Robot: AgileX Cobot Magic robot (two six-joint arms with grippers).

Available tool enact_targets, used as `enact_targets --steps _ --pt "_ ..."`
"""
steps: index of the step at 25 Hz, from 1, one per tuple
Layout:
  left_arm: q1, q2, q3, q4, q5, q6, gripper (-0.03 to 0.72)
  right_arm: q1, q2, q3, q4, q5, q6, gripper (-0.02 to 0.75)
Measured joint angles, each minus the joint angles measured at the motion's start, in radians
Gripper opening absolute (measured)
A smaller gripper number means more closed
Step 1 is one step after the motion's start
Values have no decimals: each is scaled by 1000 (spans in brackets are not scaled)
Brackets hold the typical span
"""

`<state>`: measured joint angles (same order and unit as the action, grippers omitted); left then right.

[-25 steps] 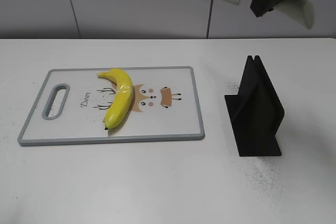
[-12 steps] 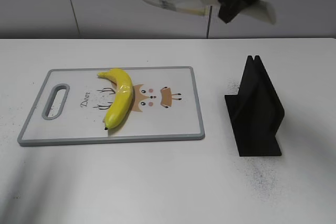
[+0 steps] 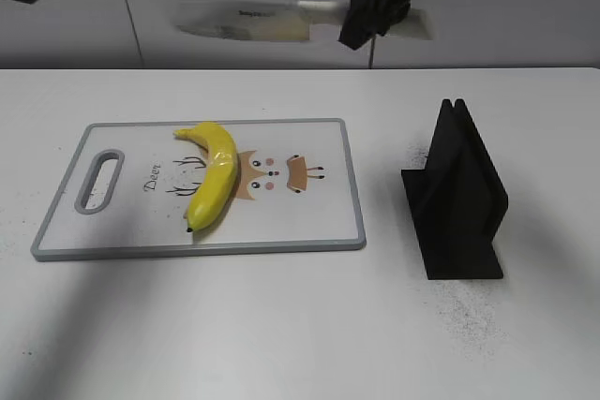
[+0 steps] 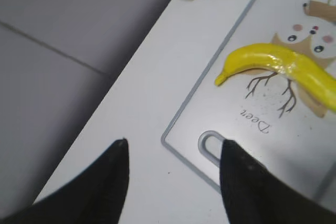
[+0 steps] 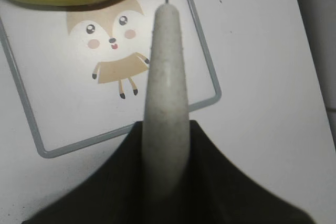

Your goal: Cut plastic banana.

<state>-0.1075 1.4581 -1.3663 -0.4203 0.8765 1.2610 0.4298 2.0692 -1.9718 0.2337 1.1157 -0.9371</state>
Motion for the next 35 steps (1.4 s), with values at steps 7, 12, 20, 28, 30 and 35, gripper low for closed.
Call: enact_targets --steps 7,12,20,28,30,35 --pt "-46 141 -119 -142 141 203 518 4 76 -50 130 32 -224 157" --pt "-112 229 -135 -145 148 236 518 11 93 -55 228 36 -347 157" --pt "-129 307 -135 -137 82 240 479 11 97 -55 232 36 -365 157" --pt "-128 308 -135 -132 65 241 277 11 113 -55 221 44 -367 157" --pt "-128 308 -135 -127 65 241 249 11 114 -55 226 44 -367 157" --pt "-128 330 -136 -111 87 241 244 7 114 -55 239 43 -367 157"
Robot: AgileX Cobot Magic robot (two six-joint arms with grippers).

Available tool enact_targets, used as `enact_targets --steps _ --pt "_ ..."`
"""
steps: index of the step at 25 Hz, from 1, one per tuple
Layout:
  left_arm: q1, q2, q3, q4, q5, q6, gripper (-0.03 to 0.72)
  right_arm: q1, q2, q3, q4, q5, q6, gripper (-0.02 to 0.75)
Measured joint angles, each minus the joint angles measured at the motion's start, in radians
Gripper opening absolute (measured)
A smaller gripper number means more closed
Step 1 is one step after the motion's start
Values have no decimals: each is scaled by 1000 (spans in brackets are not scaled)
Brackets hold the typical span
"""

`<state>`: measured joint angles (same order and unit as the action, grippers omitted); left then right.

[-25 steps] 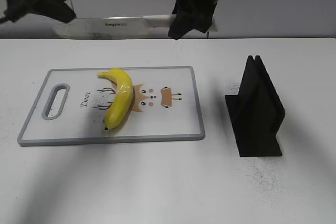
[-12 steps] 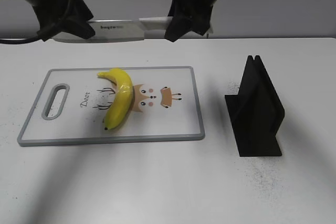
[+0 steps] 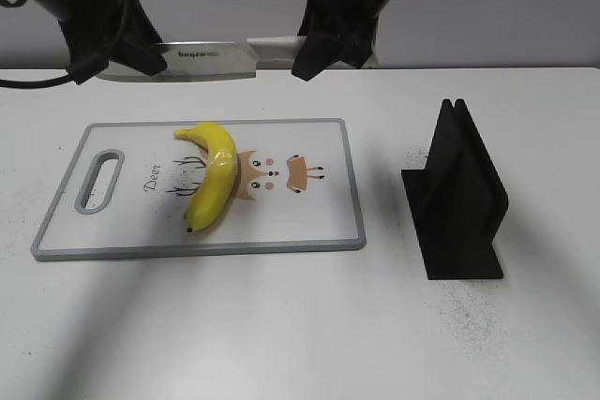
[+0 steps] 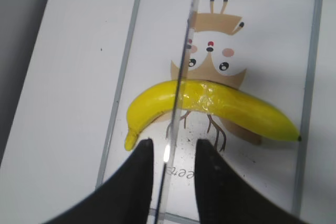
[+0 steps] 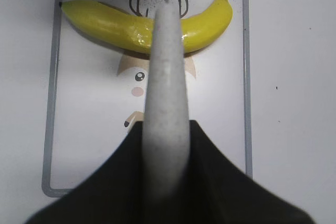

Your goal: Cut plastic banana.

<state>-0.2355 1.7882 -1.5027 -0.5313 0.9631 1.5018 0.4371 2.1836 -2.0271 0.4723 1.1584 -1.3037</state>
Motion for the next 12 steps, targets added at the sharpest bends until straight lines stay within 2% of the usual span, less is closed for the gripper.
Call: enact_targets --steps 12 --pt "0 35 0 2 -57 -17 239 -6 0 0 -26 0 -1 157"
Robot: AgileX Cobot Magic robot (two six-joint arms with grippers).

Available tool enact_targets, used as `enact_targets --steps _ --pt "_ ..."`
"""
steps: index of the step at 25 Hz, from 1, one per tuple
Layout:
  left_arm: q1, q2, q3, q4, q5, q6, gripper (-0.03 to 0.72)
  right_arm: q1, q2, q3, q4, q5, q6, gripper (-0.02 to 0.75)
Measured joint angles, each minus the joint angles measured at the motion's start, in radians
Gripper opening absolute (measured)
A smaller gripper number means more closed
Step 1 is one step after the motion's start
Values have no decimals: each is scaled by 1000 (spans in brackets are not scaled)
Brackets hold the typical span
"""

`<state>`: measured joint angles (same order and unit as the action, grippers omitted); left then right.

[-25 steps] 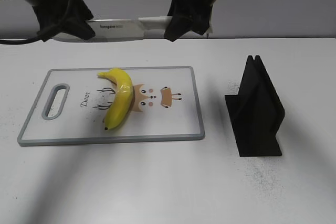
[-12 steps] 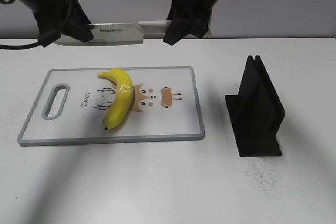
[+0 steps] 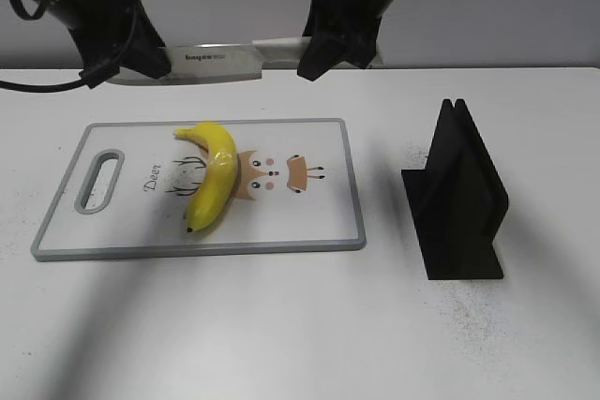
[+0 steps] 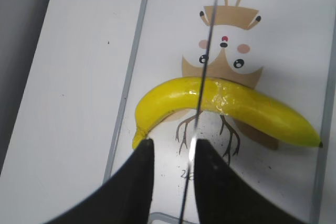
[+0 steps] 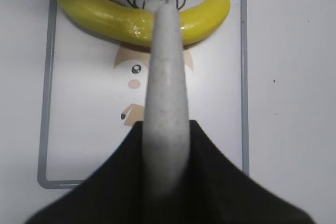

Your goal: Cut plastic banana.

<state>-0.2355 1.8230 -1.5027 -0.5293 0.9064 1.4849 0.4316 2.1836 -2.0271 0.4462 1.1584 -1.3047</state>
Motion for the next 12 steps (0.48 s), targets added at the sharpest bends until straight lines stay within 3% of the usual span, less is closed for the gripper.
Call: enact_targets --steps 6,12 --pt "0 0 0 -9 -7 -7 230 -2 4 0 -11 -1 0 157" --pt "0 4 0 -7 13 -10 104 -2 20 0 19 -3 0 157"
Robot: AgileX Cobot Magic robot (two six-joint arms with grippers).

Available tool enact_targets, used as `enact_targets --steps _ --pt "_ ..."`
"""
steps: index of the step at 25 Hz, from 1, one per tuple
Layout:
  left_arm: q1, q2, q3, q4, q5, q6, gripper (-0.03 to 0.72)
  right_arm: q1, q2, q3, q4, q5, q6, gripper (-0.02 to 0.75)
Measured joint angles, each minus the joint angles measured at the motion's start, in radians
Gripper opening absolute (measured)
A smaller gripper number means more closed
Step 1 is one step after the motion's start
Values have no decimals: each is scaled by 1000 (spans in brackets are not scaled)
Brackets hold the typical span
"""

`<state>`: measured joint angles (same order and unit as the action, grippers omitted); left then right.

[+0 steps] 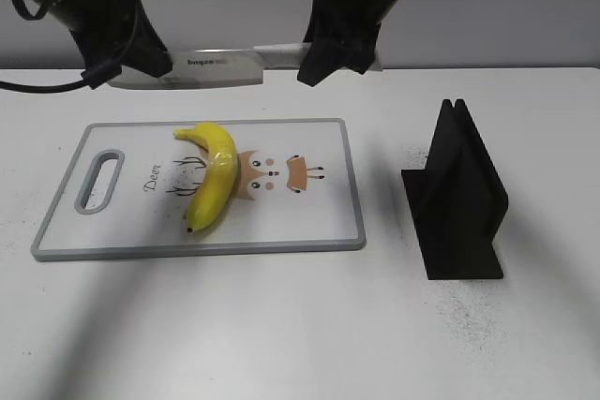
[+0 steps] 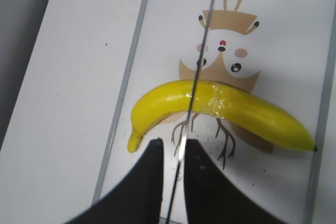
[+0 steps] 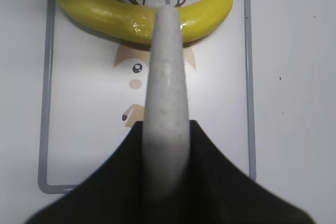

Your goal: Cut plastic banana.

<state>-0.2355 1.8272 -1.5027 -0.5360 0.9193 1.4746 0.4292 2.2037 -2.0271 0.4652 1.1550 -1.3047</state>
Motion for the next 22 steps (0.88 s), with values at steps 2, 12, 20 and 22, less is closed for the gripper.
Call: enact_targets --steps 2,12,20,22 --pt "0 12 0 4 4 0 67 0 1 0 5 -3 0 157" --pt "0 85 -1 23 -22 9 0 0 62 -7 -10 -27 -16 157" --pt "-5 280 -2 -7 -60 16 0 0 218 -10 -65 -4 43 157" --pt "-7 285 -10 -13 -59 17 0 -3 238 -16 -64 4 50 159"
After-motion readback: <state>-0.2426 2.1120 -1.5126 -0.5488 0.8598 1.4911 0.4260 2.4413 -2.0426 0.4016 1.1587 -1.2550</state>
